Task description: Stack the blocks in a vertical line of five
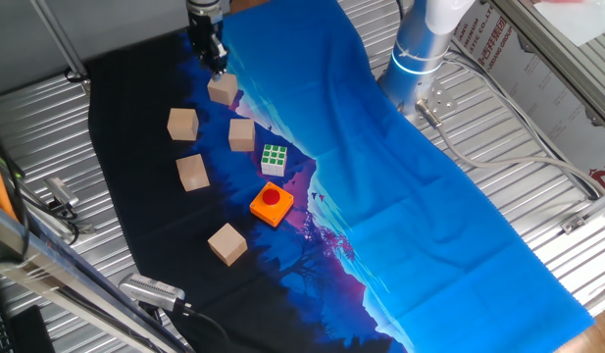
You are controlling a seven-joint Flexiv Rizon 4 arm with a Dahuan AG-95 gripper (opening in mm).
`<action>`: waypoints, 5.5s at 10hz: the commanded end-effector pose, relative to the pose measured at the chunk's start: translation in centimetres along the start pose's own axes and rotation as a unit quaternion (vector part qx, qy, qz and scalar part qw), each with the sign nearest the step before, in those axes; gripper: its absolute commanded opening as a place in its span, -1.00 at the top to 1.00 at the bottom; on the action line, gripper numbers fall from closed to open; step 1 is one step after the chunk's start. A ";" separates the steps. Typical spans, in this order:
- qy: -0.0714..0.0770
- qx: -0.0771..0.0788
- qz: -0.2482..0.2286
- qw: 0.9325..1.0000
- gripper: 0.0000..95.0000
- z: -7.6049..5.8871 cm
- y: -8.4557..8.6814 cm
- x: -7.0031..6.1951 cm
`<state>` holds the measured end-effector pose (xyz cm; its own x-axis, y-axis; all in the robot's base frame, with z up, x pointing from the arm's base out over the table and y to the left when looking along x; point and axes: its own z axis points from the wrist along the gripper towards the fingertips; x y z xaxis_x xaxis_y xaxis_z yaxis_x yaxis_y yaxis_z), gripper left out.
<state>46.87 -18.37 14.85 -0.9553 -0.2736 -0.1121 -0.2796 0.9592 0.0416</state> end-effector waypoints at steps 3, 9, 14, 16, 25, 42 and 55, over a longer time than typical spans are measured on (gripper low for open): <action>-0.002 -0.024 -0.228 0.973 -1.00 1.6 0.4 0.8; 0.025 0.002 -0.293 0.956 -1.00 1.8 0.6 0.9; 0.033 0.011 -0.193 0.981 -1.00 1.7 0.7 1.2; 0.035 0.014 -0.188 0.981 -0.60 1.8 0.8 1.4; 0.034 0.011 -0.183 0.982 -0.60 1.8 0.9 1.5; 0.069 0.017 -0.170 0.983 -0.20 3.7 0.4 5.7; 0.069 0.019 -0.176 0.982 -1.00 3.7 0.4 5.0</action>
<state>42.33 -19.07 10.62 -0.8039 -0.5944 0.0219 -0.5947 0.8038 -0.0123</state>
